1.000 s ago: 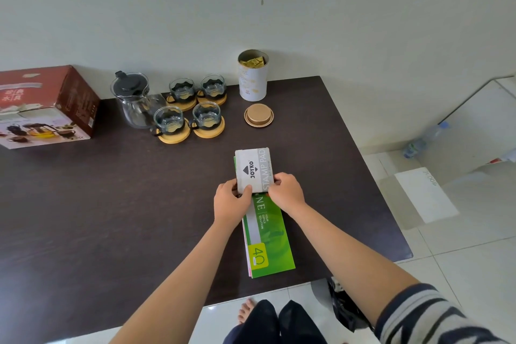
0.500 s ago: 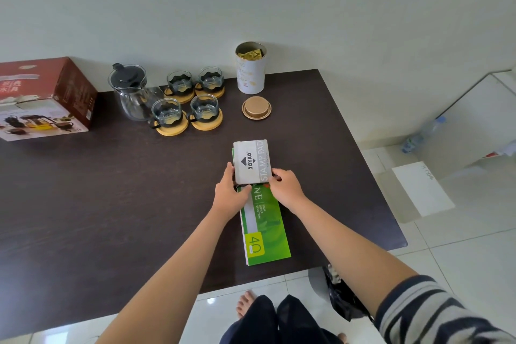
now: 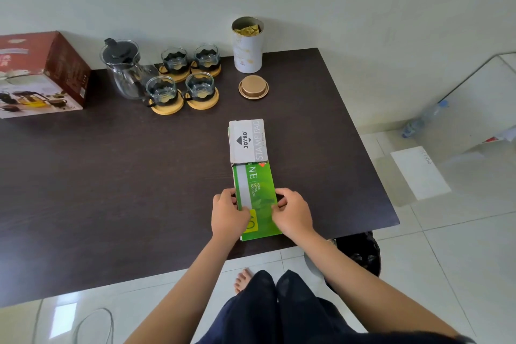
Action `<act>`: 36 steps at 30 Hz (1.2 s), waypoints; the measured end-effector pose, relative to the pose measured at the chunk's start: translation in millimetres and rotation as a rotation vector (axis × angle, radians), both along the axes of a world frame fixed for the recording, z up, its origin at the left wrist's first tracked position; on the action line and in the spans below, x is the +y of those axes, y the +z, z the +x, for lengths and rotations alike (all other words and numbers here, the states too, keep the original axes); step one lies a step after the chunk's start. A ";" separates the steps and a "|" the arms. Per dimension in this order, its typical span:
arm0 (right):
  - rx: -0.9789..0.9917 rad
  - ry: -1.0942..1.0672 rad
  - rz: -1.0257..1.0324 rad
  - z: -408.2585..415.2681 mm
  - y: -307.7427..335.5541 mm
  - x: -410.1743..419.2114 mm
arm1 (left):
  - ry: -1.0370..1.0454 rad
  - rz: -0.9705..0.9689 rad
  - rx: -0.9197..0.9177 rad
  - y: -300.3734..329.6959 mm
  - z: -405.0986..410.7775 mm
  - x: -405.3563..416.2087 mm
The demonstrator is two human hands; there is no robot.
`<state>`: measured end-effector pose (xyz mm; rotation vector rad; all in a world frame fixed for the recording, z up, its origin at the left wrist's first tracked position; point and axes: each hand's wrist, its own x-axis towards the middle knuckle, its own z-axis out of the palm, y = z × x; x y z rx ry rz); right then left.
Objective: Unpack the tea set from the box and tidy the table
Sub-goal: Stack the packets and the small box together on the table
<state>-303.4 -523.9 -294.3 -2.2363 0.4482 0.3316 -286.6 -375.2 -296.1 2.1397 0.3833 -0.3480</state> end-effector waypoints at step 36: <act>0.232 -0.276 0.331 151.0 40.9 18.7 | 0.063 -0.087 0.084 0.6 121.2 7.8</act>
